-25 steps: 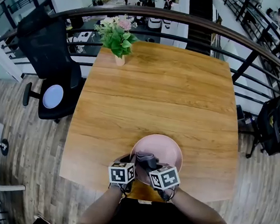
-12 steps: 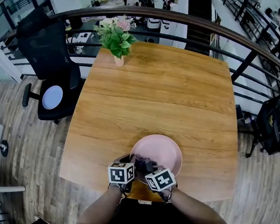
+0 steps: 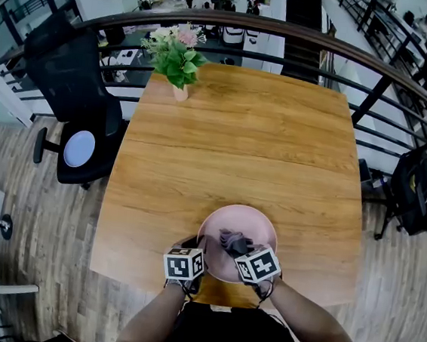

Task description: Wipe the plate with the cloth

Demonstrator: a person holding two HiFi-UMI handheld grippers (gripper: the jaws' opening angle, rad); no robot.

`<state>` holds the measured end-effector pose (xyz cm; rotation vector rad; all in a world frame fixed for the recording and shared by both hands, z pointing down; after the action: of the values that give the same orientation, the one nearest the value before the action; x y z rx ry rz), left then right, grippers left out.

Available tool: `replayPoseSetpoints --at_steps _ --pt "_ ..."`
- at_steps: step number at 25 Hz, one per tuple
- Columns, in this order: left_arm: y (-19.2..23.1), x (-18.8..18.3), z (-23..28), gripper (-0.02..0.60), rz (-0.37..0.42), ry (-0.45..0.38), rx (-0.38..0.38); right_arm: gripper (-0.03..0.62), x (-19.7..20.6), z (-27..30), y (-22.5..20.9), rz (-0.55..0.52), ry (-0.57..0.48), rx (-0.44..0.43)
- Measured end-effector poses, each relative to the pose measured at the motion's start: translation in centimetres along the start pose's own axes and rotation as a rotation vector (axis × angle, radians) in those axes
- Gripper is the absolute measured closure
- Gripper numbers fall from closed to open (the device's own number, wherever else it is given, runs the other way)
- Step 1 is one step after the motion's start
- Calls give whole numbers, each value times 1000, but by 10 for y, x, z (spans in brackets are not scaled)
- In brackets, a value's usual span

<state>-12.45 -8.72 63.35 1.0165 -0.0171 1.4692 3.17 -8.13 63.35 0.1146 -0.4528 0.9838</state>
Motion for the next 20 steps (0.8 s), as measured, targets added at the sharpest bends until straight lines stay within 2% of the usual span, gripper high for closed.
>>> replayPoseSetpoints --at_steps 14,20 --pt "0 0 -1 534 0 0 2 540 -8 -7 -64 37 38 168" --pt "-2 1 -1 534 4 4 7 540 -11 -9 -81 48 58 186"
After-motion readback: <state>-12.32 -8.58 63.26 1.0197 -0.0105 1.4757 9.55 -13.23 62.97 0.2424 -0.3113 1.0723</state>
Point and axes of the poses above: the fingertips, and each gripper's own axes: z forward along the fingers, y to its left, x out of its underside, the point moved 5 cm from there along -z, backward along the fingers, and after that the axes turned 13 degrees about x, right-handed, at the moved point
